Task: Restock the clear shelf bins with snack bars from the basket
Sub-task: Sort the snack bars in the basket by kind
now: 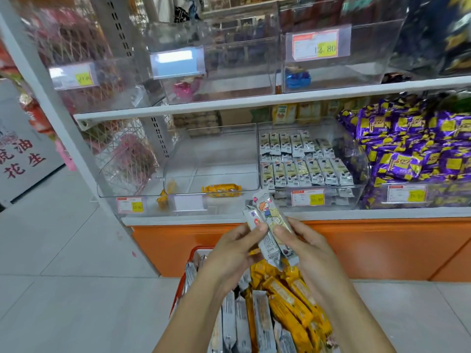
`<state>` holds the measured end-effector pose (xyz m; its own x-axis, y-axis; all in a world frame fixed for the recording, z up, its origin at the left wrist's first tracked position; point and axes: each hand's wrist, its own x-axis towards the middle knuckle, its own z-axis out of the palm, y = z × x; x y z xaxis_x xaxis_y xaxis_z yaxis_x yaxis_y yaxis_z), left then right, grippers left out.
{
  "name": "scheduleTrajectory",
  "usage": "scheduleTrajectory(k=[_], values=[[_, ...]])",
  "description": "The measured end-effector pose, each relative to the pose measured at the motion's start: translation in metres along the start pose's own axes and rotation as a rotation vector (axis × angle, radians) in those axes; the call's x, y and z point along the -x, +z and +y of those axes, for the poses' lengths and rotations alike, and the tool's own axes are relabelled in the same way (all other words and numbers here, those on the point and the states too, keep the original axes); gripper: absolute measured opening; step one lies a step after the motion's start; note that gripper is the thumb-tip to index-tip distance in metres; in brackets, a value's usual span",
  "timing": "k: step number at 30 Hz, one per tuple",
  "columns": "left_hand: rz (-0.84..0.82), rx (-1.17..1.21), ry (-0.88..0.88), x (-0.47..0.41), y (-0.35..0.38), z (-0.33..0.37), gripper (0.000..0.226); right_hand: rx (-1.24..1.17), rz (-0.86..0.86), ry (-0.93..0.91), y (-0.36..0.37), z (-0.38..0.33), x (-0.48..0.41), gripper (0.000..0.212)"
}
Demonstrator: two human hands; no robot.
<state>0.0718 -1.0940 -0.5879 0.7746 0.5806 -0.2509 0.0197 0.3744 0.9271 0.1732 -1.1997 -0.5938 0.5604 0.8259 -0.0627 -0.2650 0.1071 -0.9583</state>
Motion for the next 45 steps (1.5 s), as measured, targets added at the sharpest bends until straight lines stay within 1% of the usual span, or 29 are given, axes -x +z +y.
scheduleTrajectory(k=[2,4,6,7,9,12,15,17,18,19,20,21,23,26,27,29,31,33,35,36,37,39,41,43,45], values=[[0.009,-0.058,-0.001,-0.008,0.007,0.005,0.042,0.034,0.008,-0.033,-0.008,-0.005,-0.004,0.031],[0.011,-0.078,0.013,-0.016,0.012,0.012,0.048,0.059,0.034,-0.062,-0.015,-0.01,-0.01,0.034],[-0.013,-0.002,0.028,-0.025,0.016,0.02,0.048,0.05,0.118,-0.104,-0.023,-0.016,-0.019,0.038],[-0.027,0.071,0.027,-0.03,0.018,0.024,0.046,0.063,0.172,-0.131,-0.026,-0.02,-0.023,0.035],[-0.054,0.209,0.016,-0.039,0.022,0.03,0.039,0.169,0.267,-0.171,-0.033,-0.029,-0.032,0.024],[-0.103,0.276,0.006,-0.051,0.029,0.035,0.034,0.373,0.261,-0.223,-0.037,-0.036,-0.045,0.015],[-0.133,0.272,0.009,-0.062,0.033,0.04,0.037,0.441,0.268,-0.278,-0.039,-0.041,-0.056,0.008],[-0.135,0.244,0.024,-0.068,0.034,0.044,0.036,0.477,0.227,-0.286,-0.04,-0.046,-0.06,0.014],[-0.138,0.226,0.036,-0.072,0.035,0.046,0.034,0.508,0.206,-0.286,-0.042,-0.047,-0.063,0.024],[-0.14,0.207,0.043,-0.075,0.035,0.049,0.033,0.536,0.194,-0.278,-0.043,-0.047,-0.065,0.04],[-0.145,0.193,0.044,-0.078,0.036,0.051,0.031,0.544,0.192,-0.263,-0.044,-0.049,-0.067,0.049],[-0.155,0.178,0.048,-0.081,0.037,0.053,0.03,0.516,0.191,-0.26,-0.046,-0.05,-0.07,0.049],[-0.167,0.147,0.047,-0.086,0.04,0.056,0.029,0.418,0.206,-0.278,-0.05,-0.051,-0.074,0.04],[-0.162,0.131,0.035,-0.095,0.047,0.061,0.04,0.328,0.305,-0.342,-0.055,-0.052,-0.081,0.031],[-0.148,0.135,0.026,-0.1,0.049,0.062,0.042,0.303,0.337,-0.364,-0.056,-0.052,-0.083,0.03],[-0.092,0.089,0.008,-0.11,0.056,0.066,0.037,0.24,0.377,-0.39,-0.059,-0.053,-0.087,0.028],[-0.047,-0.008,-0.011,-0.119,0.062,0.069,0.037,0.224,0.351,-0.375,-0.063,-0.054,-0.092,0.028],[0.017,-0.144,-0.007,-0.131,0.068,0.069,0.046,0.251,0.312,-0.35,-0.066,-0.053,-0.097,0.031],[0.096,-0.281,-0.02,-0.139,0.074,0.068,0.081,0.272,0.322,-0.326,-0.068,-0.05,-0.103,0.034],[0.129,-0.286,-0.05,-0.146,0.074,0.065,0.091,0.27,0.339,-0.313,-0.069,-0.048,-0.107,0.034],[0.155,-0.238,-0.071,-0.151,0.076,0.065,0.085,0.265,0.358,-0.3,-0.07,-0.046,-0.11,0.034],[0.172,-0.128,-0.109,-0.154,0.08,0.065,0.055,0.249,0.392,-0.282,-0.072,-0.044,-0.114,0.033],[0.1,-0.073,-0.12,-0.16,0.078,0.064,0.039,0.218,0.419,-0.289,-0.076,-0.044,-0.117,0.031],[0.033,-0.035,-0.11,-0.162,0.075,0.064,0.035,0.206,0.428,-0.301,-0.08,-0.046,-0.119,0.029],[0.021,-0.056,-0.093,-0.164,0.073,0.065,0.045,0.214,0.405,-0.322,-0.083,-0.047,-0.119,0.027]])
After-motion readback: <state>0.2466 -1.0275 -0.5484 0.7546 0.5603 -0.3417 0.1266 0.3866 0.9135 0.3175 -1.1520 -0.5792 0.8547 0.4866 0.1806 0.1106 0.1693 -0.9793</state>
